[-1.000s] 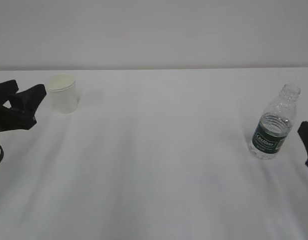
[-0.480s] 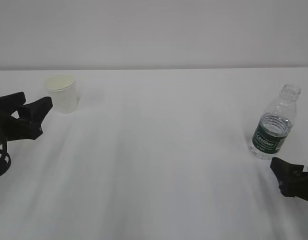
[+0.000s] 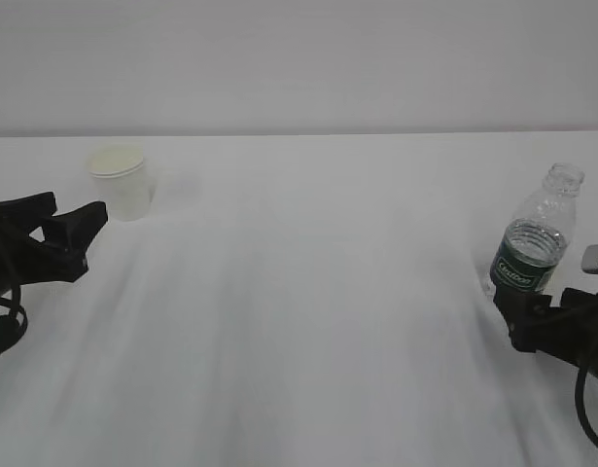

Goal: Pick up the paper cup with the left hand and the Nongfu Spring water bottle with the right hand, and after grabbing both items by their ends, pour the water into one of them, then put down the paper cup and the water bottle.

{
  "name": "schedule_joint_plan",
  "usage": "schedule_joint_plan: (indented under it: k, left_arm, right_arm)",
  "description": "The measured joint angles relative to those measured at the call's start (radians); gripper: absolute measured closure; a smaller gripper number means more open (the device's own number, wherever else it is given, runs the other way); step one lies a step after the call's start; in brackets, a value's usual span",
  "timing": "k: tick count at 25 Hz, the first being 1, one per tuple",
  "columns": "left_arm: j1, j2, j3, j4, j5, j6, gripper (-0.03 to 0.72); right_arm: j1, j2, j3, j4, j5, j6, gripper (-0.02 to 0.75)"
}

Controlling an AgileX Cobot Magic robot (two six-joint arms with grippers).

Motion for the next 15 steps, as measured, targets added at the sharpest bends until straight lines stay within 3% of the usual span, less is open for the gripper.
schedule_joint_plan:
  k: [15]
  left_arm:
    - [0.000, 0.001, 0.000, 0.002, 0.000, 0.000, 0.204]
  right_arm:
    - [0.000, 0.100, -0.154, -0.036, 0.000, 0.001, 0.066]
